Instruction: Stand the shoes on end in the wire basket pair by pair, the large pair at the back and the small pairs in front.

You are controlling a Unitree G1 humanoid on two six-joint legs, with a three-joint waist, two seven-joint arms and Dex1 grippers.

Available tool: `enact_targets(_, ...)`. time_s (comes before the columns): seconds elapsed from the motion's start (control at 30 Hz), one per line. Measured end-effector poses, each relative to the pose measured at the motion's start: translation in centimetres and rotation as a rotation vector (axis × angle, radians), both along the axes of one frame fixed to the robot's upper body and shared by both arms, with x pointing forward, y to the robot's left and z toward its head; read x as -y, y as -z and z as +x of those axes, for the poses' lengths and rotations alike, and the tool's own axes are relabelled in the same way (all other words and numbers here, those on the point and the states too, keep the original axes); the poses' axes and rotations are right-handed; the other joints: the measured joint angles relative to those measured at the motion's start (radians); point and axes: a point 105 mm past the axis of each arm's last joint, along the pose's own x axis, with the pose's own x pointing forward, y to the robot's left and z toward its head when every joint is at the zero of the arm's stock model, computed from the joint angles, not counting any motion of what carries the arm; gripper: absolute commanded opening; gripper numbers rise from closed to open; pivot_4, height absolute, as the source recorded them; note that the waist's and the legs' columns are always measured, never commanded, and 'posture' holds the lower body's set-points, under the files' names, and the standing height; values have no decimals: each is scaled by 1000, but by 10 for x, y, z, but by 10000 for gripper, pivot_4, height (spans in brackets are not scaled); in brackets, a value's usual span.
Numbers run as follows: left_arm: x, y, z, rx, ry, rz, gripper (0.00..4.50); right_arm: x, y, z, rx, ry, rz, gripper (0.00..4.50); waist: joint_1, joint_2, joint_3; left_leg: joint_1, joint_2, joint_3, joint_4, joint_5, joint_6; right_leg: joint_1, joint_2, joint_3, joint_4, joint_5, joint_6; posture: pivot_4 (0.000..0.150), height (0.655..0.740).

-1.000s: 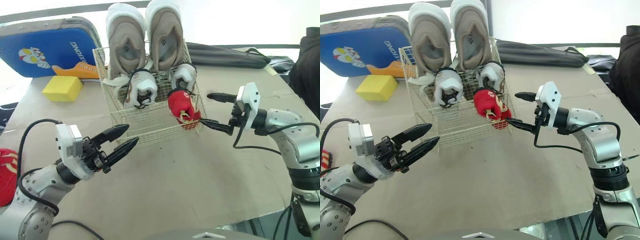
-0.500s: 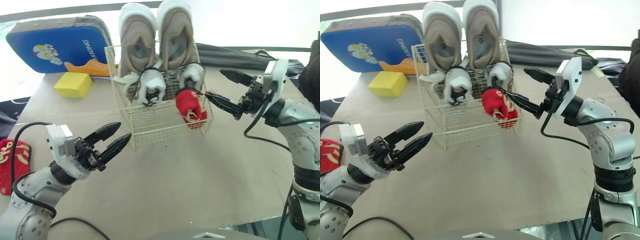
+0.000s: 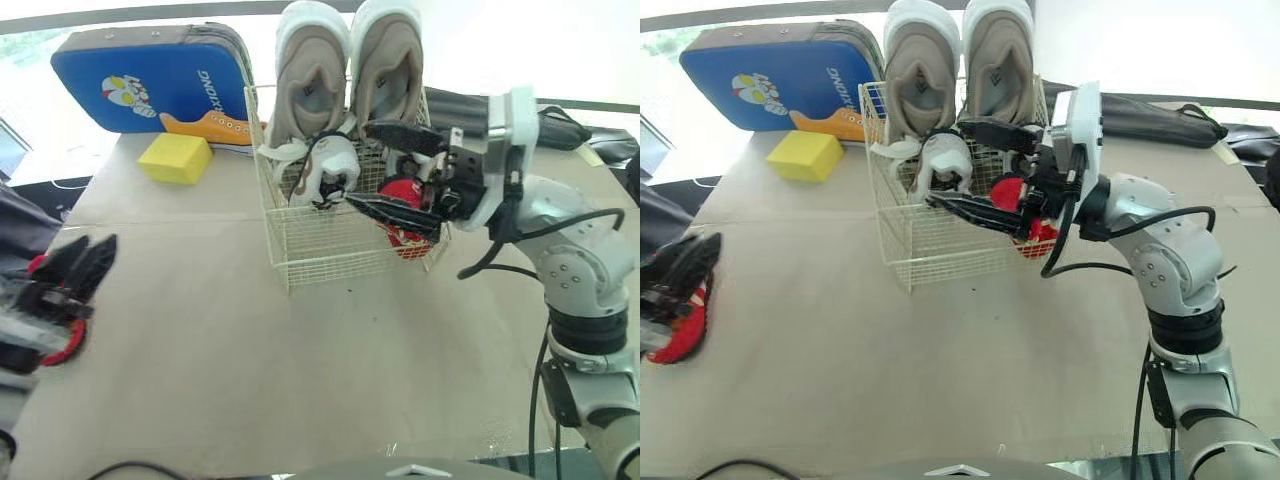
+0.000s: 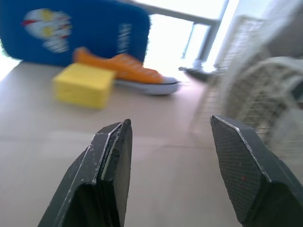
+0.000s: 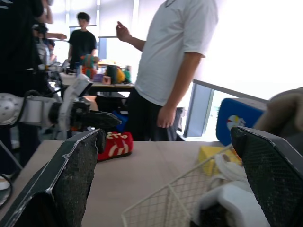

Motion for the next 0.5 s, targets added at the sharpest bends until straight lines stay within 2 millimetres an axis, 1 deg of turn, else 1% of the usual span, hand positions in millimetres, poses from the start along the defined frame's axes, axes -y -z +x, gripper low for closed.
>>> enact_targets(0.07, -17, 9, -9, -113, -49, 6, 29248, -5, 4, -2, 10, -18, -27, 43752, 3, -2, -1, 1, 5, 7, -2, 0, 0, -2, 1, 5, 0, 0, 0, 1500, 7400)
enact_targets(0.1, -28, 17, -16, -205, -75, 6, 29248, -10, 11, -4, 24, -34, -68, 43752, 2, -3, 0, 2, 8, 11, -3, -1, -1, -2, 3, 8, 1, 0, 0, 1500, 7400)
enact_targets(0.13, -42, 21, -23, -280, -102, -10, 29248, -13, 21, -7, 40, -56, -127, 43752, 3, -4, 0, 4, 10, 16, -5, -1, 0, -3, 3, 9, 2, -1, -1, 1500, 7400)
enact_targets(0.17, -56, 21, -30, -325, -139, -26, 29248, -13, 33, -9, 40, -78, -185, 43752, 4, -5, 1, 6, 11, 18, -8, -3, 4, -3, 3, 10, 1, -4, 1, 1500, 7400)
enact_targets(0.23, -79, 18, -42, -381, -193, -88, 29248, -6, 57, -13, 15, -112, -290, 43752, 14, -7, 2, 11, 13, 26, -10, -4, 5, -2, 4, 15, 3, -5, 1, 1500, 7400)
enact_targets(0.27, -84, 18, -48, -404, -206, -115, 29248, -4, 62, -14, 8, -125, -315, 43752, 15, -6, 2, 13, 15, 32, -12, -4, 5, -2, 3, 18, 3, -5, 1, 1500, 7400)
enact_targets(0.33, -85, 23, -51, -498, -169, -136, 29248, 0, 64, -18, 26, -156, -342, 43752, 15, -8, 3, 14, 17, 37, -12, -5, 6, -3, 3, 19, 4, -5, 1, 1500, 7400)
enact_targets(0.4, -89, 26, -50, -530, -144, -159, 29248, 4, 65, -23, 28, -181, -354, 43752, 16, -8, 3, 14, 18, 39, -12, -5, 6, -4, 2, 20, 3, -5, 1, 1500, 7400)
enact_targets(0.5, -117, 24, -47, -527, -193, -199, 29248, 5, 58, -30, 35, -207, -327, 43752, 15, -10, 3, 13, 22, 44, -13, -7, 5, -8, 2, 19, 4, -3, -1, 1500, 7400)
